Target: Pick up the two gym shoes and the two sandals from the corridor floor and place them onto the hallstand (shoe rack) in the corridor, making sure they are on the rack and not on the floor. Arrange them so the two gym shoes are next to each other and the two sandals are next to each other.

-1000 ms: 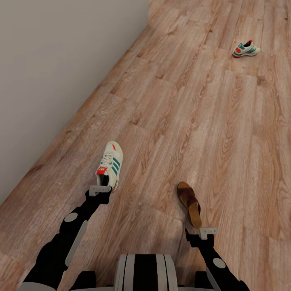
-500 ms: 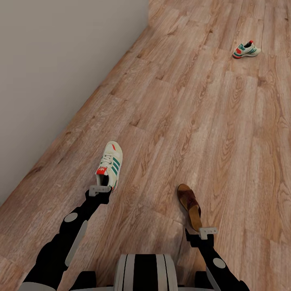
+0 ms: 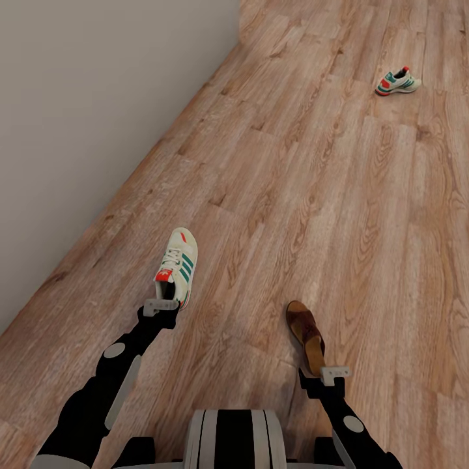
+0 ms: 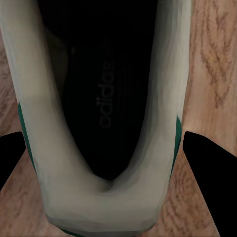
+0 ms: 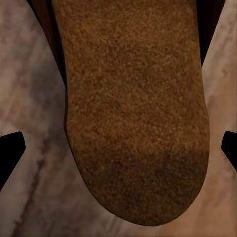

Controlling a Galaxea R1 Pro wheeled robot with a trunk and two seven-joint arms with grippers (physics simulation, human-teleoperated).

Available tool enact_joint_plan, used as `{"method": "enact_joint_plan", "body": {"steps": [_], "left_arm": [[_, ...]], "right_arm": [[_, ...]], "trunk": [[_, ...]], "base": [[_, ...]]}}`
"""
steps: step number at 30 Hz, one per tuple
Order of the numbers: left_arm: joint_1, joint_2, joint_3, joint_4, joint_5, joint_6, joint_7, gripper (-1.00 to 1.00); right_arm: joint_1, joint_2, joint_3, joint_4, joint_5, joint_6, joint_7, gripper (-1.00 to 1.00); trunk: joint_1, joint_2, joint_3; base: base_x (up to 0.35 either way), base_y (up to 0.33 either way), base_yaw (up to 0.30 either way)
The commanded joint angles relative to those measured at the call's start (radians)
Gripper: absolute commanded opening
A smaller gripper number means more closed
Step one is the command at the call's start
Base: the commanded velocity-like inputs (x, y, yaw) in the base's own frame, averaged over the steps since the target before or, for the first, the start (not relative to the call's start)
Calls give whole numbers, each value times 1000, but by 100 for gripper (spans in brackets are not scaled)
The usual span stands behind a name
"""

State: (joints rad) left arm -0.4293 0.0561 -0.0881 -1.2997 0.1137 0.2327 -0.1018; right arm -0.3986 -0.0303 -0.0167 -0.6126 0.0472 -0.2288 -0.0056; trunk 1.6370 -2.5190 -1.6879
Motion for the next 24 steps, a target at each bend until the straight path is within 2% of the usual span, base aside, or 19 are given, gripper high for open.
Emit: {"method": "enact_joint_plan", "body": {"steps": [1, 24], "left_arm": [[0, 1, -1, -1, 11, 6, -1, -100], [0, 1, -1, -1, 11, 7, -1, -100]], "right_arm": [[0, 0, -2, 1, 5, -3, -1, 100], [0, -1, -2, -4, 5, -2, -1, 100]], "trunk": [[0, 0, 0], [0, 0, 0]], "base": [[36, 0, 0], [5, 0, 0]]}}
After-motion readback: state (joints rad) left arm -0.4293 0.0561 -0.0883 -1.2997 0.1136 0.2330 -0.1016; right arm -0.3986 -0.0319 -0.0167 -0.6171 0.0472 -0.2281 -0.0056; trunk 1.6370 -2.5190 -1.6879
